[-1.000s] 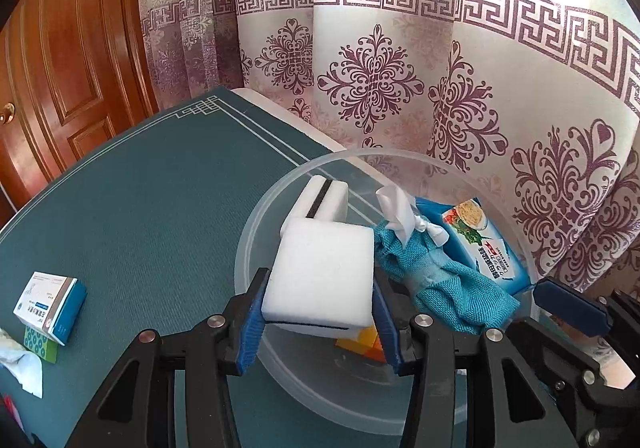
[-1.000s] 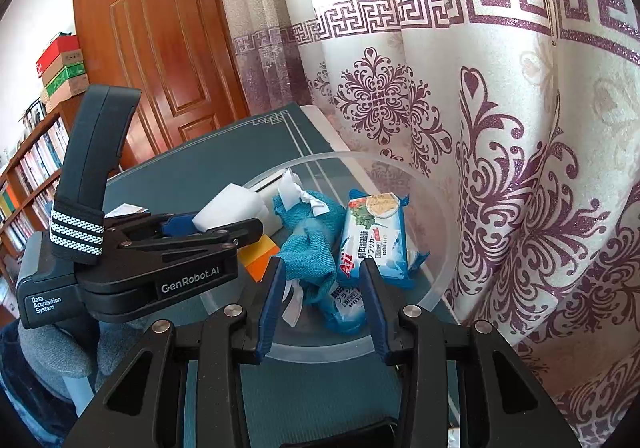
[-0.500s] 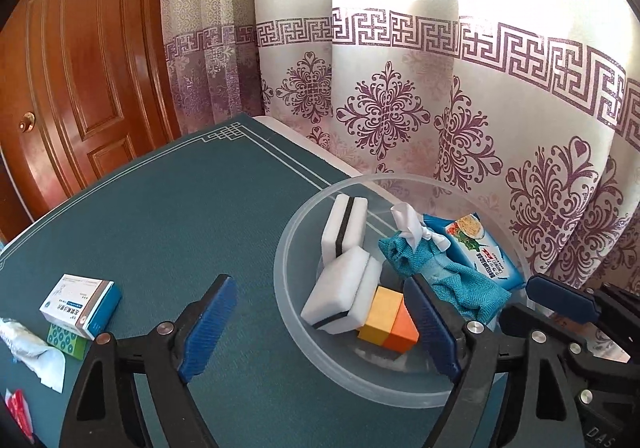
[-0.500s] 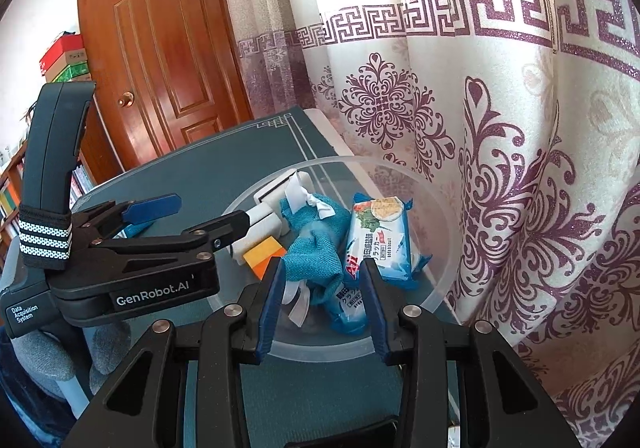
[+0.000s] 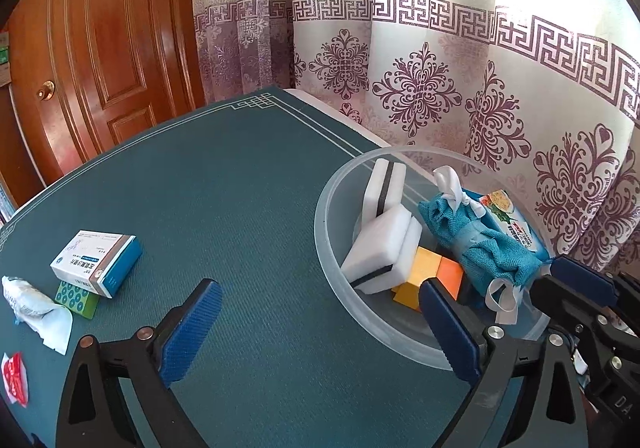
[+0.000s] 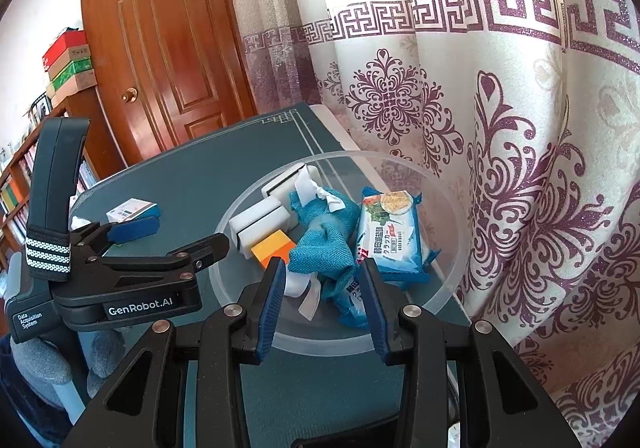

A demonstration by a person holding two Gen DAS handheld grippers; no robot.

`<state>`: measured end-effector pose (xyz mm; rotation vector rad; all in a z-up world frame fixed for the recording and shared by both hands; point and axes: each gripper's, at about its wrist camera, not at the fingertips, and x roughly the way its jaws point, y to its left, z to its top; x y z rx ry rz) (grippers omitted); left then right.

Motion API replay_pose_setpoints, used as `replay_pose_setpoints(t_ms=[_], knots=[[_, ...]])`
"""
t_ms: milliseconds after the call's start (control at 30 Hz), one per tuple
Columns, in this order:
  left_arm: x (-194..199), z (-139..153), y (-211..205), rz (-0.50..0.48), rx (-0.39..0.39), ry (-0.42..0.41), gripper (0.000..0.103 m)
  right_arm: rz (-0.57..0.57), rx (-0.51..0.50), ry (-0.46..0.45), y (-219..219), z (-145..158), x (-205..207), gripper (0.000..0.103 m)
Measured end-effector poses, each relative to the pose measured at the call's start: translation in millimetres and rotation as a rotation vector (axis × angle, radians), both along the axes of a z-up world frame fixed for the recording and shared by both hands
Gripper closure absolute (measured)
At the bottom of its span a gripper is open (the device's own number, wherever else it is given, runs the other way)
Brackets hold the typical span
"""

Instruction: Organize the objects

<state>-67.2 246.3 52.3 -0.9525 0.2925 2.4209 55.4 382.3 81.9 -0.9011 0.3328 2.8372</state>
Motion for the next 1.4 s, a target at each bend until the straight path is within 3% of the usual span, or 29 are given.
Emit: replay_pose_setpoints(t_ms=[133, 467, 1400], knots=[[4.1, 2.4, -7.1, 0.020, -0.004, 0.014, 0.001, 0.005, -0.006, -0.007, -3.5, -1.7, -0.1, 0.063], [14.2, 5.6, -29.5, 0.062, -0.011, 0.026, 0.001, 0.029, -0.014, -0.007, -21.0, -0.3, 4.6, 0.050], [17.1, -1.1, -127.1, 0.242, 0.028, -0.010, 0.001, 0.189, -0.020, -0.091, -115.9, -30.5, 2.2, 0.045]])
